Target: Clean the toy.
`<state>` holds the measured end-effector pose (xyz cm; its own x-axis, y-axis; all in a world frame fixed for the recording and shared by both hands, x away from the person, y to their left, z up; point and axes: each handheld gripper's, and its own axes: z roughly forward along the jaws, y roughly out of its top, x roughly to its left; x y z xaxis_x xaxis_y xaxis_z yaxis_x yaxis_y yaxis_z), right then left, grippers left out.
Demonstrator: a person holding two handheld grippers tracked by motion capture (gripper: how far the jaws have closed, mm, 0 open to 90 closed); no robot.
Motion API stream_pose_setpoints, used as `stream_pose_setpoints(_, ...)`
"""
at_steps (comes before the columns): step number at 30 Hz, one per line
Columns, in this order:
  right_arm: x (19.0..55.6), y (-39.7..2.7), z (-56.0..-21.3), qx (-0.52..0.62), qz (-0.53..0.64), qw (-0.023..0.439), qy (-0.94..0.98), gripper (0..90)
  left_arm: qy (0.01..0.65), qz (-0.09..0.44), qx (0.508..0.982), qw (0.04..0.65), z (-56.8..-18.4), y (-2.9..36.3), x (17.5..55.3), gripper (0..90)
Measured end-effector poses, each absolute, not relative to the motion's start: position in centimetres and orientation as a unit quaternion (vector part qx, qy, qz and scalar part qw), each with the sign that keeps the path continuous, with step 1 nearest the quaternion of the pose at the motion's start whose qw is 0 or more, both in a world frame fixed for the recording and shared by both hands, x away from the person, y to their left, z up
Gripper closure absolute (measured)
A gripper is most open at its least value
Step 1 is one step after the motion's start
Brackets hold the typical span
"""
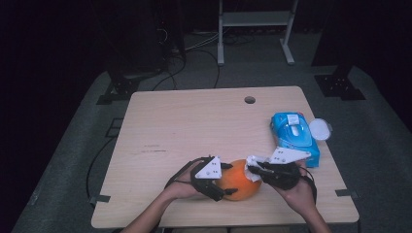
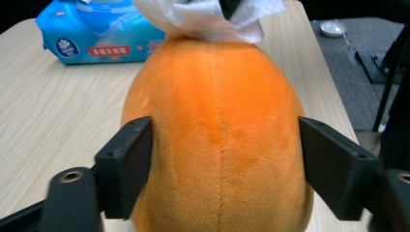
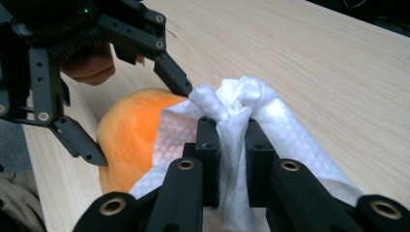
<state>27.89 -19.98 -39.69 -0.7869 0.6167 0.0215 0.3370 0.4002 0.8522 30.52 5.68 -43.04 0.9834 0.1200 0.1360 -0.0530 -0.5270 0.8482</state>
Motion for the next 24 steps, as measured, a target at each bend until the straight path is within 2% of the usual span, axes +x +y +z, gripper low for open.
stream_pose_setpoints(3, 27.7, -19.6, -39.8, 0.291, 0.461, 0.155, 0.824, 79.6, 0.041, 0.084, 0.865, 0.493, -42.6, 4.9, 30.4, 10.1)
stream_pose_setpoints(5, 27.5, -18.8, -39.7, 0.283, 0.471, 0.146, 0.823, 79.6, 0.044, 0.086, 0.864, 0.494, -42.6, 4.5, 30.3, 9.2)
stream_pose_setpoints(6, 27.3, -18.1, -39.6, 0.274, 0.471, 0.146, 0.826, 79.4, 0.041, 0.088, 0.868, 0.487, -42.7, 4.5, 30.3, 10.4)
stream_pose_setpoints(9, 27.2, -17.7, -39.5, 0.262, 0.466, 0.148, 0.832, 79.4, 0.036, 0.084, 0.869, 0.486, -42.8, 5.3, 30.4, 23.4)
stream_pose_setpoints(12, 27.5, -18.5, -39.5, 0.27, 0.473, 0.139, 0.827, 79.5, 0.032, 0.081, 0.871, 0.483, -42.7, 6.0, 30.8, 28.1)
stream_pose_setpoints(17, 27.6, -19.1, -39.8, 0.278, 0.478, 0.143, 0.821, 79.3, 0.043, 0.055, 0.862, 0.502, -43.4, 6.8, 31.7, 27.5)
stream_pose_setpoints(21, 27.4, -18.2, -39.8, 0.274, 0.481, 0.146, 0.82, 79.4, 0.044, 0.059, 0.863, 0.5, -42.7, 6.2, 31.3, 15.0)
stream_pose_setpoints(22, 27.3, -17.8, -39.8, 0.272, 0.48, 0.147, 0.821, 79.3, 0.04, 0.062, 0.865, 0.497, -42.8, 6.1, 31.2, 16.0)
stream_pose_setpoints(24, 27.2, -17.7, -39.7, 0.267, 0.476, 0.152, 0.824, 79.2, 0.031, 0.067, 0.865, 0.497, -42.9, 6.3, 31.2, 24.2)
